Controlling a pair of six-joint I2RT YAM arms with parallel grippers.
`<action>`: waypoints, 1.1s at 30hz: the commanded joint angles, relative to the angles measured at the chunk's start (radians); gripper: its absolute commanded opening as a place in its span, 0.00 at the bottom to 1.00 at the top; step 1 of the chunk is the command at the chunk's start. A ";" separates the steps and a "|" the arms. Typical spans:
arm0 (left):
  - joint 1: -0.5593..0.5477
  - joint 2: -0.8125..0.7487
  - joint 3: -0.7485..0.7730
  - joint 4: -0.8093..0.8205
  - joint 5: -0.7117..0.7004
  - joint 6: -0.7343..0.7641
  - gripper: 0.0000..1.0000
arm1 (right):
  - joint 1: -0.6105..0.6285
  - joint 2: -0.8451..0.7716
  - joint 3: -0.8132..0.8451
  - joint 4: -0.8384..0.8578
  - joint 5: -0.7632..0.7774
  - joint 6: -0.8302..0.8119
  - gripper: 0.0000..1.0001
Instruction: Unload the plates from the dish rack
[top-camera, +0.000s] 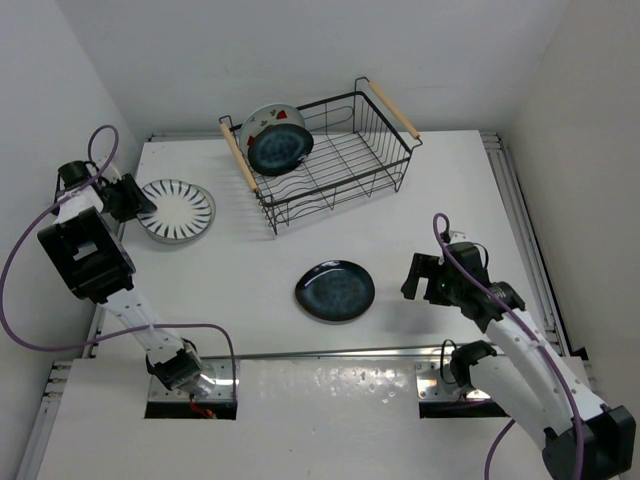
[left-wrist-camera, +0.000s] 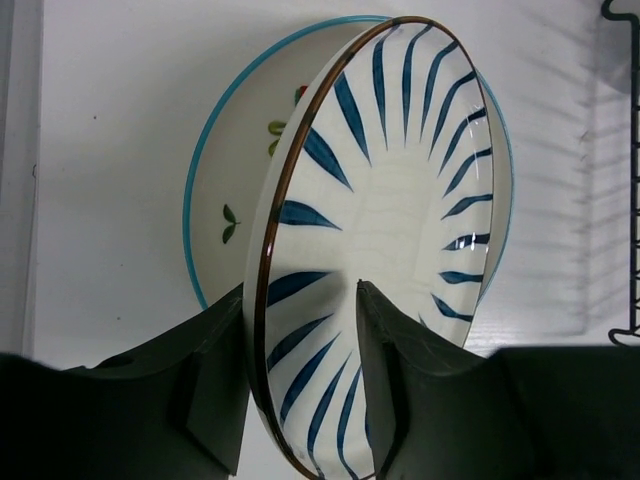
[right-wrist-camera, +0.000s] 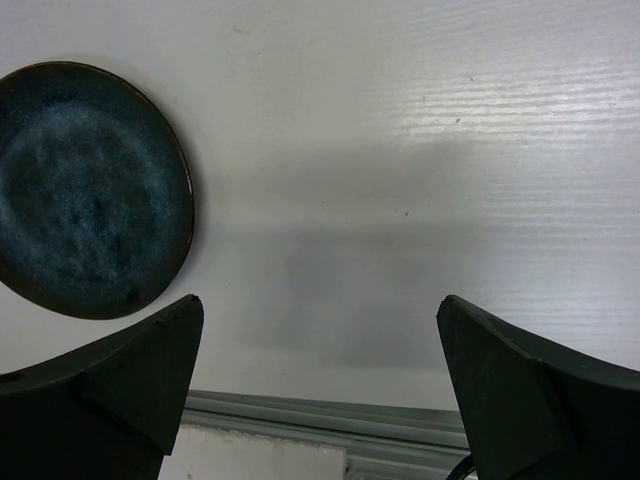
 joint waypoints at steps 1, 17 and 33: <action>0.006 0.001 0.041 0.011 -0.005 0.028 0.49 | 0.002 0.007 0.016 0.025 -0.011 0.007 0.99; 0.008 0.080 0.078 -0.028 -0.062 0.091 0.63 | 0.004 0.073 0.059 0.025 -0.022 -0.002 0.99; -0.041 0.039 0.080 -0.026 -0.304 0.207 0.67 | 0.056 0.154 0.109 0.044 -0.017 -0.027 0.99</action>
